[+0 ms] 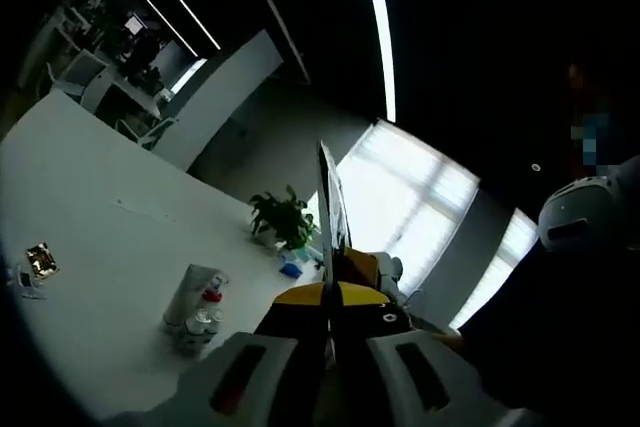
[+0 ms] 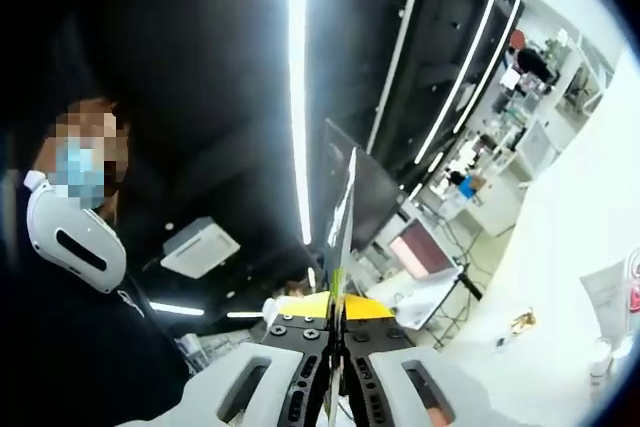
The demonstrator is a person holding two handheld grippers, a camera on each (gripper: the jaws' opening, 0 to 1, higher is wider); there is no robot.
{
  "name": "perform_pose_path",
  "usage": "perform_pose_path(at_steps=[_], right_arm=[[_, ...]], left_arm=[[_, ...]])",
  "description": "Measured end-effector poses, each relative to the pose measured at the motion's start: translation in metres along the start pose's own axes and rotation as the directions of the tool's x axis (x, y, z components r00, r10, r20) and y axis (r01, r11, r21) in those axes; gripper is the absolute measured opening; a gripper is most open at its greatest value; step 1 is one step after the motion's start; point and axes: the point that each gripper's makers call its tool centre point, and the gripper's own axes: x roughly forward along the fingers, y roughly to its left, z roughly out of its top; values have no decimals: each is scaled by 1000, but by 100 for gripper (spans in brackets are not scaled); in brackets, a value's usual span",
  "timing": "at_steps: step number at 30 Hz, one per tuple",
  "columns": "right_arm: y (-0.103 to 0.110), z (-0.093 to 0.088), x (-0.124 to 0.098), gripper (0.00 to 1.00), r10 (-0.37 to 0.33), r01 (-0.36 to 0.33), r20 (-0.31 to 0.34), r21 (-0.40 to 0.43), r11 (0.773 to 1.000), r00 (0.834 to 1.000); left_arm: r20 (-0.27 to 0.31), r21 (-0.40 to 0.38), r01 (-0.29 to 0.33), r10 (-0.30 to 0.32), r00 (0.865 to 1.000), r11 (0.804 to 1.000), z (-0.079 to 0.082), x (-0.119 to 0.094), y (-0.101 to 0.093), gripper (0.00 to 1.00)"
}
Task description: Arrange the skincare products in the storage area until every visible bottle or jar stands upright without overlapping.
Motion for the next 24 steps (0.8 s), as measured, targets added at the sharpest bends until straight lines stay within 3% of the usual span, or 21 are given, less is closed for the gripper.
perform_pose_path(at_steps=[3, 8, 12, 17, 24], right_arm=[[0, -6, -2, 14, -15, 11, -54, -83, 997, 998], [2, -19, -2, 61, -62, 29, -149, -213, 977, 987], [-4, -27, -6, 84, -114, 56, -193, -284, 957, 974], [-19, -38, -20, 98, -189, 101, -237, -337, 936, 953], [-35, -45, -42, 99, -273, 159, -268, -382, 910, 924]], left_arm=[[3, -17, 5, -5, 1000, 1000, -2, -2, -1, 2], [1, -29, -2, 2, 1000, 1000, -5, -6, 2, 2], [14, -54, -7, 8, 1000, 999, -6, -12, 9, 2], [22, -67, -21, 23, 999, 998, -8, -17, 13, 2], [23, -90, -59, 61, 998, 994, -13, -25, 25, 1]])
